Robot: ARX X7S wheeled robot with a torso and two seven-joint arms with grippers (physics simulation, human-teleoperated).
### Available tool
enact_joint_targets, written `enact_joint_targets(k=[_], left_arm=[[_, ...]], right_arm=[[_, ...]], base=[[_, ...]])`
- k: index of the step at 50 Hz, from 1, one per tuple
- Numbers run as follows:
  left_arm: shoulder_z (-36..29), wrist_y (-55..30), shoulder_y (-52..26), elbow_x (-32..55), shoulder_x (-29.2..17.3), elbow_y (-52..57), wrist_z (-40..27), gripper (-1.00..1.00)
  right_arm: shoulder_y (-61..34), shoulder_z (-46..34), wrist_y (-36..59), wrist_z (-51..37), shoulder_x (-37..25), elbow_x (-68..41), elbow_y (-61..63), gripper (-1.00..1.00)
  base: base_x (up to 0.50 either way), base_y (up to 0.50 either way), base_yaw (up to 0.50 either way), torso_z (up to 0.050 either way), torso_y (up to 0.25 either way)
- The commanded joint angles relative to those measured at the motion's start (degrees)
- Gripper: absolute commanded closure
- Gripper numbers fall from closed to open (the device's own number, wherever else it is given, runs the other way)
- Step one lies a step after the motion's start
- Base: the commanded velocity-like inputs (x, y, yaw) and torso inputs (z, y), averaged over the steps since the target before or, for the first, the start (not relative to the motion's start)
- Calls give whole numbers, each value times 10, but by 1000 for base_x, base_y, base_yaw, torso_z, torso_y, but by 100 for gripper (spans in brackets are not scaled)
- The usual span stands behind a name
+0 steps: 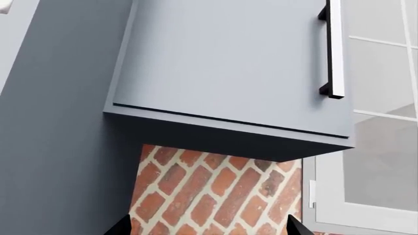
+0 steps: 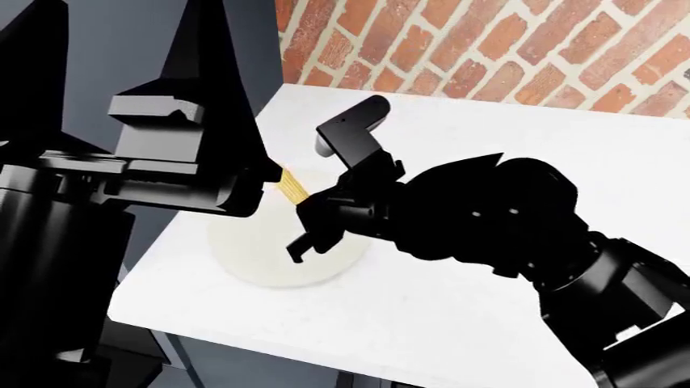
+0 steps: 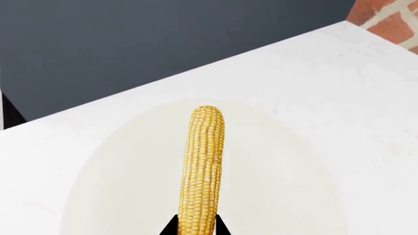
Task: Pick the corn from the oven and place it on the plate on the counter.
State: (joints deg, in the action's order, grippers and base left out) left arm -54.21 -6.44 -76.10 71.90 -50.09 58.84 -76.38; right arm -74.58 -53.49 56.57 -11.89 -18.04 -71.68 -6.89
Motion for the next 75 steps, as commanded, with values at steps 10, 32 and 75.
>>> enact_joint_targets(k=[10,32,75], left_arm=[[-6,5,-1,-4,-1,-2,1,-100],[-12,11,1,-10,-4,-2,0,-100],[-21,19,2,-16,-3,-4,0,-100]], right_arm=[[-7,-11,-12,27,12,28,-29,100],[-5,-29,-25,51,24,48,-63,100],[2,-40,-26,53,27,45,-62,100]], base=[[0,0,0,0,1],[0,0,0,0,0],[0,0,0,0,0]])
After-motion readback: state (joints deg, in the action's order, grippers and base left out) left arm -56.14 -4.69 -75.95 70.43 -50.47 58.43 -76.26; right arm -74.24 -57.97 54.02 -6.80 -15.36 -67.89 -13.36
